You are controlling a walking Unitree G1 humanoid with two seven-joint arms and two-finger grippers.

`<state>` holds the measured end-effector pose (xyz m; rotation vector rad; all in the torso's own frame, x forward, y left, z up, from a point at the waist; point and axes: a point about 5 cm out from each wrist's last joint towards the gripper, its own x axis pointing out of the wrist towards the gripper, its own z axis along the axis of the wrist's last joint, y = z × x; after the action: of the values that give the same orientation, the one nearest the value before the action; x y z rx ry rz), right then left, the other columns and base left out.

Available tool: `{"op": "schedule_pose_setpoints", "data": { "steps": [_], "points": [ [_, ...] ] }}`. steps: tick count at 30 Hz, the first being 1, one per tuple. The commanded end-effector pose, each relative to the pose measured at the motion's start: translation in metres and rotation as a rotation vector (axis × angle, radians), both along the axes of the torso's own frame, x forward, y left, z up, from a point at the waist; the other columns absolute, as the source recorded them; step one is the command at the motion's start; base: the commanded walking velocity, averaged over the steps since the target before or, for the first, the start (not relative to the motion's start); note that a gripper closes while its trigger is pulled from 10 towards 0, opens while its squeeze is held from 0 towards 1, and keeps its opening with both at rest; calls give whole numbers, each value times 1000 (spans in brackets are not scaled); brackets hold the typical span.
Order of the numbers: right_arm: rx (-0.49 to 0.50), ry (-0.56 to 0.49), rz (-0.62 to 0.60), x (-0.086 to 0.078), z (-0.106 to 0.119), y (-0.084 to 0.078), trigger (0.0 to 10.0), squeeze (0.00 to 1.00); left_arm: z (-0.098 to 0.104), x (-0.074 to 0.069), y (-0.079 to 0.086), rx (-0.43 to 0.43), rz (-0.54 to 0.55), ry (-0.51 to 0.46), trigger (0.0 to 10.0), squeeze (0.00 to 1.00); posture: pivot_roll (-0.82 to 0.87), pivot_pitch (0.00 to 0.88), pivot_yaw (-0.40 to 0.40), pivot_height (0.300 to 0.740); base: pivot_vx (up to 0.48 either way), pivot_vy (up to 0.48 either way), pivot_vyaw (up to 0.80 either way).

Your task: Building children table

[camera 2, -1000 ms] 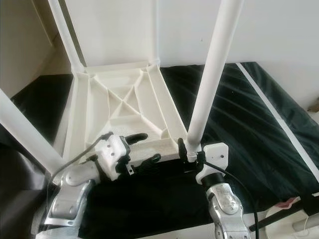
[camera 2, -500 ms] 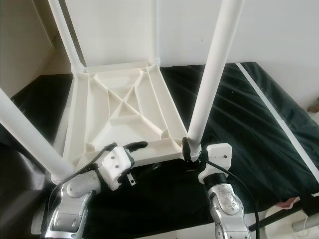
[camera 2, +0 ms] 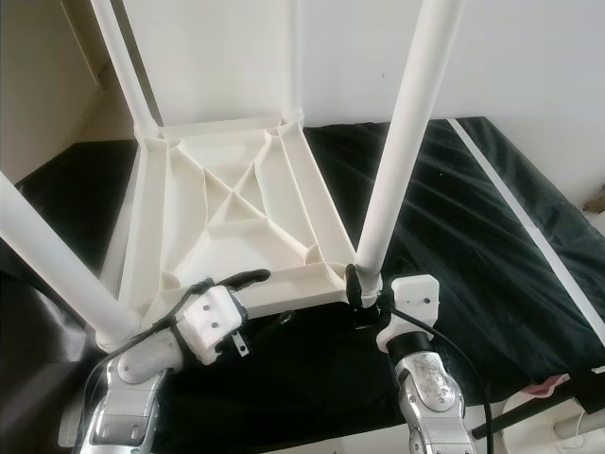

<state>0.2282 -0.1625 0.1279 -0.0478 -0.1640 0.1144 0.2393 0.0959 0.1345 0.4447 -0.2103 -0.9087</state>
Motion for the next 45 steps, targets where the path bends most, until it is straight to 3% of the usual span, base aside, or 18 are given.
{"op": "schedule_pose_setpoints", "data": {
  "steps": [1,12,18,28,45],
  "points": [
    [1,12,0,-2,-4,1,10000,0,4,14,11,-211,428,-71,10000,0,-30,29,-9,740,0,0,0],
    [6,9,-3,1,-4,3,10000,0,0,21,15,-451,594,103,10000,0,-28,27,-8,740,0,0,0],
    [13,6,-10,2,-4,7,10000,0,5,25,19,-501,661,92,10000,0,-27,28,-12,740,0,0,0],
    [41,-11,-22,7,-1,14,10000,0,9,29,12,-524,628,111,10000,0,-29,21,-10,740,0,0,0],
    [44,-14,-24,7,-1,14,10000,0,11,28,9,-508,592,96,10000,0,-37,17,-7,740,0,0,0]
  ]
}}
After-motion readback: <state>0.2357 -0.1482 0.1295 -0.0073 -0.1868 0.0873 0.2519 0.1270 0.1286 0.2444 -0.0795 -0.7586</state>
